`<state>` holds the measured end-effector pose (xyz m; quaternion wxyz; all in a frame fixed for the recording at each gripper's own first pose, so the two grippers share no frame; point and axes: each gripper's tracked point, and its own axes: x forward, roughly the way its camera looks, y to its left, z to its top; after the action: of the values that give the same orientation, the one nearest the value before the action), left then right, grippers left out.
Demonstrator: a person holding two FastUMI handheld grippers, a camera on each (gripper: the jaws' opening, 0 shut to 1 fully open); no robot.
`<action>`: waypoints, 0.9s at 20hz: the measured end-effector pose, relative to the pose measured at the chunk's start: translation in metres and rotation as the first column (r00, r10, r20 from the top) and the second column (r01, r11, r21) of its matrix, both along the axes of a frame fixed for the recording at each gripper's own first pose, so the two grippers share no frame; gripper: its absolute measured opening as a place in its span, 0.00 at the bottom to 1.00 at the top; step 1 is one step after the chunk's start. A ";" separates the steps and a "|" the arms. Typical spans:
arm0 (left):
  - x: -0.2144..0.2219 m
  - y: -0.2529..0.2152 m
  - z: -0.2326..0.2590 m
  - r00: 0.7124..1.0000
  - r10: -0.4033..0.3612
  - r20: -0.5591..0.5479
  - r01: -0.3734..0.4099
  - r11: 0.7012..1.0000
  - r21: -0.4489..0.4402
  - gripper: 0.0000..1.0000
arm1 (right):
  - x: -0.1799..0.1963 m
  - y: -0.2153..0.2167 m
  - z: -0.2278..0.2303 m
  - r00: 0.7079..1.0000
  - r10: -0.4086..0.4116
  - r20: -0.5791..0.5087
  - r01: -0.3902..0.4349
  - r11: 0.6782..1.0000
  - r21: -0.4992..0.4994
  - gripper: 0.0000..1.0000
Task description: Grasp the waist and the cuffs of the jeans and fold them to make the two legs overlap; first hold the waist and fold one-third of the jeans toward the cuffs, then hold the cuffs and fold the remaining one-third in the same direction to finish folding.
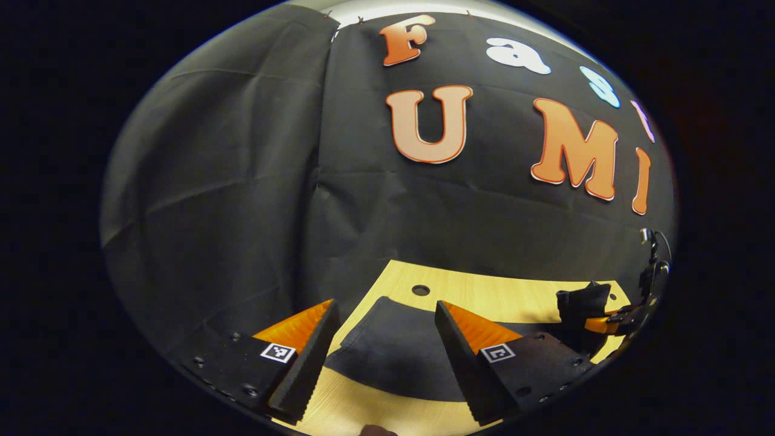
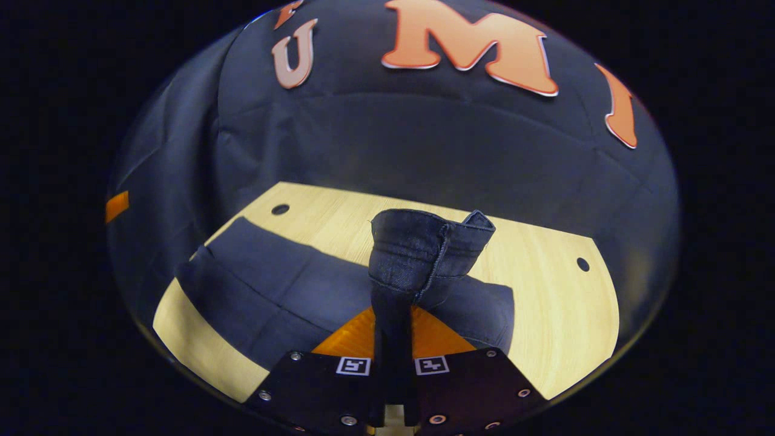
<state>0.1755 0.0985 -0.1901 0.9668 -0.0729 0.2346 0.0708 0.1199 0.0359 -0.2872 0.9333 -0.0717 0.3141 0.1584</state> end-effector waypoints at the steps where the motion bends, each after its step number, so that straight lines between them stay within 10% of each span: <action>1: -0.003 0.004 -0.008 1.000 0.007 -0.022 -0.007 1.000 -0.014 0.98 | -0.005 0.011 -0.008 0.999 0.027 -0.030 -0.027 1.000 0.010 0.12; 9: -0.008 0.040 -0.112 0.924 0.102 -0.370 -0.221 0.929 -0.296 0.96 | -0.032 0.054 -0.025 0.985 0.113 -0.133 -0.102 0.991 0.085 0.69; 13: -0.010 0.048 -0.159 0.832 0.076 -0.550 -0.328 0.866 -0.376 0.93 | -0.032 0.029 -0.011 0.993 0.056 -0.107 -0.046 0.994 0.098 0.82; 18: 0.022 0.046 -0.196 0.775 -0.049 -0.630 -0.293 0.856 -0.426 0.96 | -0.039 -0.010 0.018 0.998 -0.032 -0.060 0.038 0.994 0.102 0.89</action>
<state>0.1971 0.1445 -0.3863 0.7746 -0.3097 0.5436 0.0922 0.0805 0.0261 -0.2690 0.9288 -0.0135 0.3339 0.1602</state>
